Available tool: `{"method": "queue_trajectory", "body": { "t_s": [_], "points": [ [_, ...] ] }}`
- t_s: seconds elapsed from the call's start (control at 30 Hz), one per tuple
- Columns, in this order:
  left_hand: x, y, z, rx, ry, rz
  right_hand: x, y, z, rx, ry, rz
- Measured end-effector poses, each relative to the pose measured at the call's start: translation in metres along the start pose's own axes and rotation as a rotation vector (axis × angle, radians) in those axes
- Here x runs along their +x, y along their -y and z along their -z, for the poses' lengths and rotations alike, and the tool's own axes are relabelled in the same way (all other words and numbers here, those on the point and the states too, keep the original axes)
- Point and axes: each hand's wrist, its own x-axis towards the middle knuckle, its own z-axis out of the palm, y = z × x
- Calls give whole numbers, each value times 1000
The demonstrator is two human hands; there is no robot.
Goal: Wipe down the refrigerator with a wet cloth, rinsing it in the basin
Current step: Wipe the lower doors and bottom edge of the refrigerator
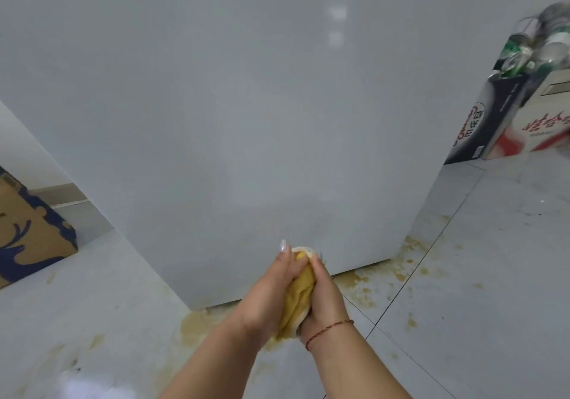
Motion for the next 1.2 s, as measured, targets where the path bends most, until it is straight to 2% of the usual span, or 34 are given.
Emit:
{"method": "queue_trajectory", "body": {
  "t_s": [0.13, 0.23, 0.33, 0.4, 0.5, 0.6, 0.67, 0.77, 0.93, 1.03, 1.1, 1.2],
  "points": [
    [3, -4, -6, 23, -127, -69, 15, 13, 24, 72, -268, 33],
    [4, 4, -9, -25, -207, -155, 44, 40, 51, 133, -452, 186],
    [9, 10, -1, -70, -311, -122, 59, 83, 66, 65, -645, 365],
    [10, 12, 7, -97, -372, -101, 62, 111, 65, 18, -683, 454],
    [10, 7, 13, -121, -449, -120, 72, 123, 43, -17, -628, 512],
    [5, -3, 20, -158, -546, -162, 83, 103, 17, -82, -609, 586],
    [-1, -7, 29, -184, -623, -182, 75, 84, -6, -42, -570, 587],
    [-12, -14, 46, -237, -715, -228, 52, 43, -48, -22, -437, 590],
    [-28, -29, 66, -319, -757, -295, 16, -13, -96, -134, -197, 739],
    [-38, -37, 78, -333, -776, -350, 7, -28, -114, -158, -117, 888],
    [-45, -42, 86, -335, -799, -380, 1, -40, -122, -258, -62, 1033],
    [-54, -47, 97, -344, -847, -412, -1, -61, -134, -578, -8, 1179]
  ]
}}
